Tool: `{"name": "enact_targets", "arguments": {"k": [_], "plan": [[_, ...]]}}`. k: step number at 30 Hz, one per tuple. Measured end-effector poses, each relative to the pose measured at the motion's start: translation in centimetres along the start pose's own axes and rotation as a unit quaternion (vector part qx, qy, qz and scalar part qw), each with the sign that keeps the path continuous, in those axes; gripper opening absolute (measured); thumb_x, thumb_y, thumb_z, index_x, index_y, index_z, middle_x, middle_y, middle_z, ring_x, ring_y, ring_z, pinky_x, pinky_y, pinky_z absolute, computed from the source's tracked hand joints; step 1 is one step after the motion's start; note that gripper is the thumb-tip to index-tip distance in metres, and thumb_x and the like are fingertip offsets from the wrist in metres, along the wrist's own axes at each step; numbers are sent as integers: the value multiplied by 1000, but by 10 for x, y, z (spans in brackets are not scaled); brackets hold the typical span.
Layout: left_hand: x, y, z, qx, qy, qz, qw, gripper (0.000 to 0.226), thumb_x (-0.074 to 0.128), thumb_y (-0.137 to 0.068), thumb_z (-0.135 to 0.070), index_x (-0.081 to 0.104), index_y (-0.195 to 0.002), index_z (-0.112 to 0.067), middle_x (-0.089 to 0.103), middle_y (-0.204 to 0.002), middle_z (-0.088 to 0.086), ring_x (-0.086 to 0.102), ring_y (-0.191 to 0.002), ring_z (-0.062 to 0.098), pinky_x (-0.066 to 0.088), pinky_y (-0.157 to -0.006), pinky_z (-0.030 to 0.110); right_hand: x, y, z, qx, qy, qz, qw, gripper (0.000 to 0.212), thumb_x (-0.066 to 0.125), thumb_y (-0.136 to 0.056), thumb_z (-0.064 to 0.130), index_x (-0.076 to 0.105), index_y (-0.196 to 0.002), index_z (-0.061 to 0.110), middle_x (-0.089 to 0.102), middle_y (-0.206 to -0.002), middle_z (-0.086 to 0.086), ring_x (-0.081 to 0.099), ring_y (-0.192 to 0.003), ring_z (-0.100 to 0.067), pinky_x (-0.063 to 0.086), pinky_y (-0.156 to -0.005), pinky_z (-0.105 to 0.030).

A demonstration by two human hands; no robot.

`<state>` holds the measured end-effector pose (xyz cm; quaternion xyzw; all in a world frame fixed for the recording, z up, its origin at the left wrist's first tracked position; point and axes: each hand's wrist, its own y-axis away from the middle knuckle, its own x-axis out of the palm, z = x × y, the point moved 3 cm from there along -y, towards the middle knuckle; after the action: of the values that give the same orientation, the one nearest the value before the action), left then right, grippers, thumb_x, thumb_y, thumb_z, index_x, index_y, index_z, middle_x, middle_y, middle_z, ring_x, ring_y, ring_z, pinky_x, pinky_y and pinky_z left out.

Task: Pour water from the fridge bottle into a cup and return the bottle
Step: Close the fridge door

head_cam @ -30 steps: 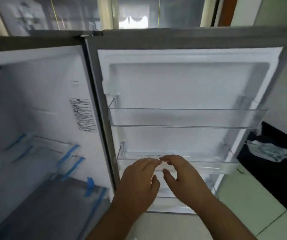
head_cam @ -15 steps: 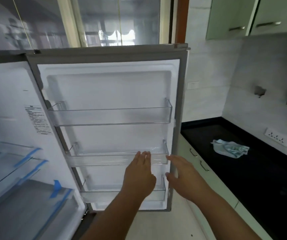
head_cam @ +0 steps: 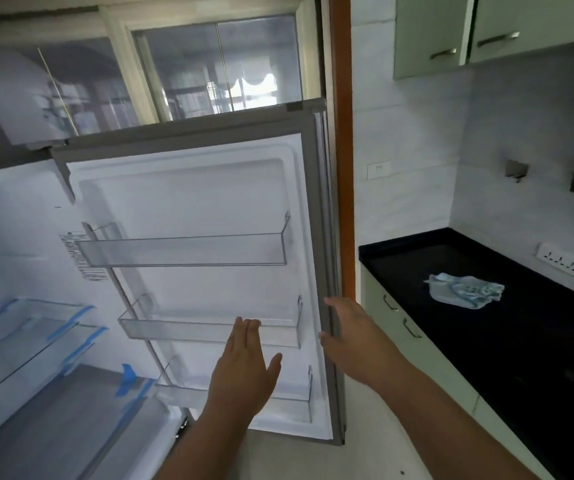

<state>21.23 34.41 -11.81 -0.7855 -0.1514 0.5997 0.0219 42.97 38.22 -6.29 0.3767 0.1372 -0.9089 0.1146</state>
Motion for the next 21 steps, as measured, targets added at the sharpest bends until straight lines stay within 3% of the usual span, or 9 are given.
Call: {"name": "enact_targets", "arguments": {"k": [3, 5, 10, 13, 16, 19, 21], "plan": [[1, 23, 10, -22, 31, -40, 998, 75, 39, -99, -68, 27, -158, -24, 16, -174, 3, 26, -158, 21, 40, -117, 35, -5, 1, 8, -36, 1, -47, 998, 67, 62, -101, 35, 31, -159, 23, 30, -167, 3, 39, -148, -17, 32, -114, -26], [-2, 37, 20, -35, 58, -61, 996, 70, 37, -99, -69, 32, -154, -26, 21, -172, 1, 31, -156, 20, 44, -113, 38, -11, 1, 20, -78, 13, -90, 993, 65, 62, -100, 39, 33, -157, 25, 24, -168, 5, 36, -149, -16, 32, -115, -29], [-16, 68, 53, -39, 105, -101, 989, 63, 26, -97, -70, 44, -143, -31, 36, -165, -5, 36, -152, 17, 48, -108, 38, -18, 10, 65, -147, -46, -166, 974, 57, 69, -93, 48, 39, -138, 29, 25, -155, 10, 50, -131, -17, 55, -102, -40], [-25, 86, 72, -61, 126, -129, 982, 50, 22, -101, -70, 46, -131, -38, 45, -157, -8, 37, -151, 11, 48, -104, 31, -14, 22, 83, -153, -129, -201, 959, 69, 75, -84, 51, 34, -136, 32, 31, -146, 5, 55, -124, -21, 62, -91, -42], [-34, 113, 92, -95, 168, -163, 968, 34, 28, -103, -62, 44, -126, -42, 49, -150, -10, 36, -147, 2, 43, -102, 28, -3, 34, 99, -125, -181, -143, 965, 90, 78, -74, 64, 26, -141, 37, 45, -139, 4, 64, -114, -21, 64, -87, -42], [-44, 143, 115, -126, 199, -197, 952, 38, 31, -106, -51, 45, -138, -35, 49, -140, -19, 46, -132, -3, 45, -106, 33, 14, 50, 126, -177, -108, -76, 975, 100, 74, -71, 77, 27, -147, 32, 54, -132, 8, 61, -116, -13, 60, -94, -37], [-54, 165, 128, -186, 252, -248, 917, 30, 42, -107, -34, 53, -134, -28, 57, -134, -10, 54, -125, 9, 41, -107, 33, 27, 63, 149, -225, -74, -37, 971, 101, 68, -69, 84, 27, -145, 32, 55, -132, 11, 61, -112, -8, 57, -94, -32]]}}
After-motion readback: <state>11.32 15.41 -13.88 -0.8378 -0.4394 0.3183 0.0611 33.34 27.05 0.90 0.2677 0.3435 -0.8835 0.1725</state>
